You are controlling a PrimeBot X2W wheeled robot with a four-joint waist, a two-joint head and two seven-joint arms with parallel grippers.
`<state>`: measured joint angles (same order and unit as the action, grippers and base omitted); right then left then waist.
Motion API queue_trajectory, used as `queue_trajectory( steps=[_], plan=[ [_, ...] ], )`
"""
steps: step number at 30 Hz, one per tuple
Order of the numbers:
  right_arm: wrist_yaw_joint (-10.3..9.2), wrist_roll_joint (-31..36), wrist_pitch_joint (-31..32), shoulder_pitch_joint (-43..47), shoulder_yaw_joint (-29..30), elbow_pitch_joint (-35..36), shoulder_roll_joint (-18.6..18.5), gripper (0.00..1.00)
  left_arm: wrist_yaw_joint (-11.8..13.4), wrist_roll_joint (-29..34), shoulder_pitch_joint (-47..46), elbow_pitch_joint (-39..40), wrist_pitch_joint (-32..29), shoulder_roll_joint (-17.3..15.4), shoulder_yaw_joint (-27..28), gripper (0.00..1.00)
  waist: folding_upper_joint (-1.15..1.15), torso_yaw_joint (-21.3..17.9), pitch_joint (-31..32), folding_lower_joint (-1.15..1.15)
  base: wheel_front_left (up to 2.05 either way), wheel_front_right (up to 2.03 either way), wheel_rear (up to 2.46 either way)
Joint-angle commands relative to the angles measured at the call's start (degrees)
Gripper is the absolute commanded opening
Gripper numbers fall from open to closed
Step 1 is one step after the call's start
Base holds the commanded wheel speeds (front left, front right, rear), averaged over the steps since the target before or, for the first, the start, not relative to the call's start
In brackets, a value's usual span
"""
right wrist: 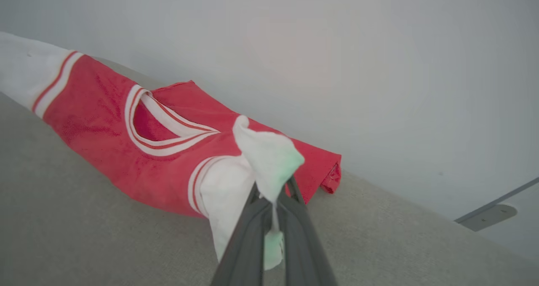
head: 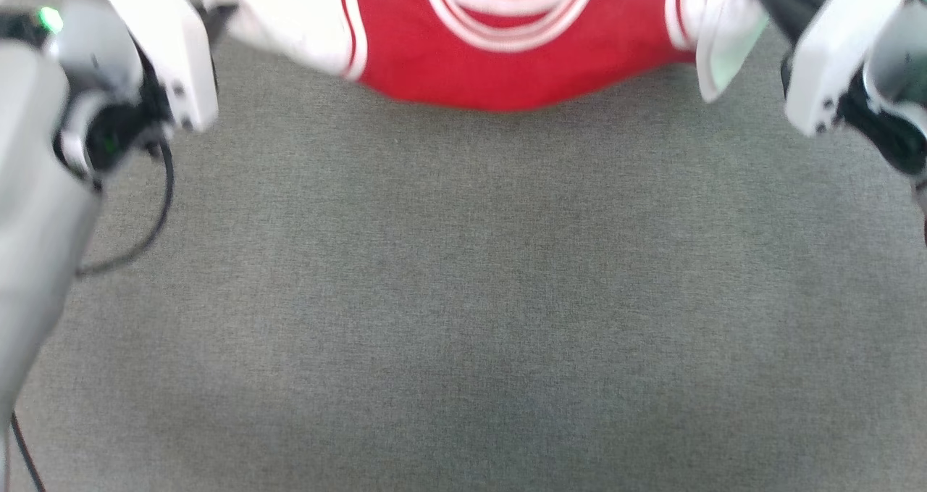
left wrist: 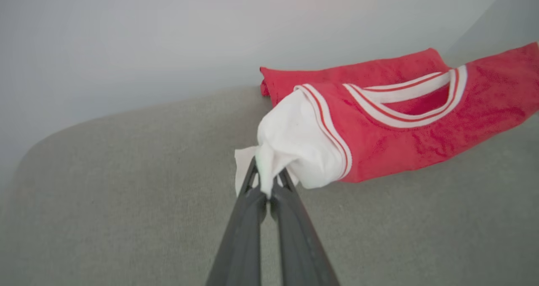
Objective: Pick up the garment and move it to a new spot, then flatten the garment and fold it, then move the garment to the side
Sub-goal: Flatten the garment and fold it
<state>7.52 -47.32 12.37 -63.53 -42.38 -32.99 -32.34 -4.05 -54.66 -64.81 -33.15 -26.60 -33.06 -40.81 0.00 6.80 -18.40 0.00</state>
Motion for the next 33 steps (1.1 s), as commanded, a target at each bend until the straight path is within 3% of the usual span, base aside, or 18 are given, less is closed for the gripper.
queue_trajectory(
  steps=[1, 3, 4, 15, 24, 33],
  plan=[
    [-0.06, -1.31, 1.13, 2.43, 0.27, 2.69, -1.48, 0.00, 1.55, -0.98, 3.27, 3.33, -0.75, -1.28, -0.08, 0.00, 0.00, -0.09, 0.06, 0.00, 0.00, 0.00, 0.00],
    [-0.06, -3.36, 3.43, 6.07, 0.36, 6.88, -3.88, 0.00, 3.92, -1.51, 7.58, 9.08, -1.80, -3.20, -0.12, 0.00, 0.00, -0.11, 0.01, 0.00, 0.00, 0.00, 0.00],
    [-0.06, -3.36, 3.43, 6.07, 0.36, 6.88, -3.88, 0.00, 3.92, -1.51, 7.58, 9.08, -1.80, -3.20, -0.12, 0.00, 0.00, -0.11, 0.01, 0.00, 0.00, 0.00, 0.00],
    [-0.05, -7.89, 11.63, 25.13, 6.77, 23.27, -11.67, 0.00, 17.96, -6.42, 30.37, 35.40, -3.38, -13.18, 0.88, 0.00, 0.00, -0.90, -0.41, 0.00, 0.00, 0.00, 0.00],
    [-0.05, -9.15, 19.27, 37.67, 10.57, 32.77, -14.85, 0.00, 24.40, -8.60, 42.59, 44.86, -2.20, -17.97, 0.71, 0.00, 0.00, -1.10, 0.79, 0.00, 0.00, 0.00, 0.00],
    [-0.05, -11.89, 26.04, 48.90, 12.09, 39.53, -17.68, 0.00, 28.76, -11.79, 52.76, 48.38, -0.83, -19.84, -0.04, 0.00, 0.00, -1.17, 2.98, 0.00, 0.00, 0.00, 0.00]
  ],
)
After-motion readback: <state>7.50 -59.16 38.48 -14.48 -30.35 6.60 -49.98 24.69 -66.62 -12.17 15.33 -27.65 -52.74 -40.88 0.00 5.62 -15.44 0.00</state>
